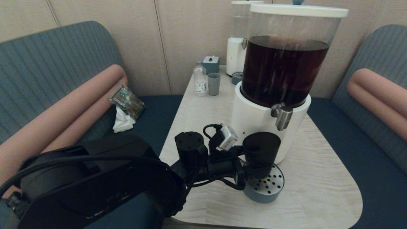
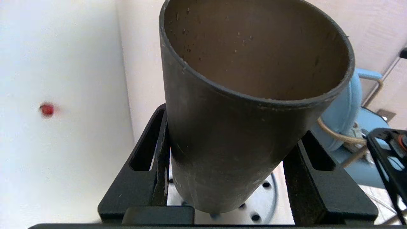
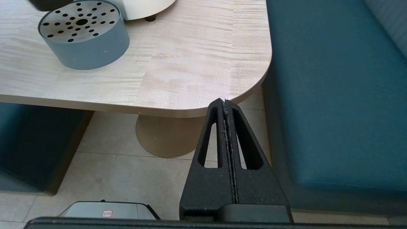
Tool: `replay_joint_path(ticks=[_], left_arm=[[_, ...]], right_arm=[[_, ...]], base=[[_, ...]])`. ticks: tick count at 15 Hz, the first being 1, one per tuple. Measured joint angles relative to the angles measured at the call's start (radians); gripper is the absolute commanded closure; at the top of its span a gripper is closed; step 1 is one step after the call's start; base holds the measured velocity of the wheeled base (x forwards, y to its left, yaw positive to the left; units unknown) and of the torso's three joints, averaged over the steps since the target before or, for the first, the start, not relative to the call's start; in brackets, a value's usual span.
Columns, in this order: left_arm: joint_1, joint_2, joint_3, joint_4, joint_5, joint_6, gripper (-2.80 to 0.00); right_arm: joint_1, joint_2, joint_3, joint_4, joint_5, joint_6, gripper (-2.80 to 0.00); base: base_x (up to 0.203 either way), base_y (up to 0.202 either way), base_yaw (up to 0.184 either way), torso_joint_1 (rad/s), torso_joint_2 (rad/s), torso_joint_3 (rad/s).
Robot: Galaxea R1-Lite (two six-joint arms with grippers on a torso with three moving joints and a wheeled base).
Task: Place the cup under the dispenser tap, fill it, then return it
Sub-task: Place it under the water dispenser
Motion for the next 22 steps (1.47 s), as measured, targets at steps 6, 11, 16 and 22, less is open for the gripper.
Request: replay_joint_path(ticks=[6,11,16,22], left_arm=[[-0.002,0.056,-0.07,0.041,0.001,0.001,0.0],[-0.002,0.086,-0.114,0.052,0.008,0.001,0.0],[-0.007,0.099,-0.125,0.052,0.053,0.003,0.0],[-0.022,0.106,-0.127,0.051,0.061,0.004,0.0]], right_arm=[[0.0,0.0,0.0,0.0,0.0,0.0,0.0],[0.0,0.0,0.0,0.0,0.0,0.0,0.0],[0.0,0.0,0.0,0.0,0.0,0.0,0.0],[0.0,0.0,0.0,0.0,0.0,0.0,0.0]], base=[[0.0,0.0,0.0,0.0,0.0,0.0],[0.0,0.0,0.0,0.0,0.0,0.0],[0.0,0.0,0.0,0.0,0.0,0.0],[0.0,0.0,0.0,0.0,0.0,0.0]])
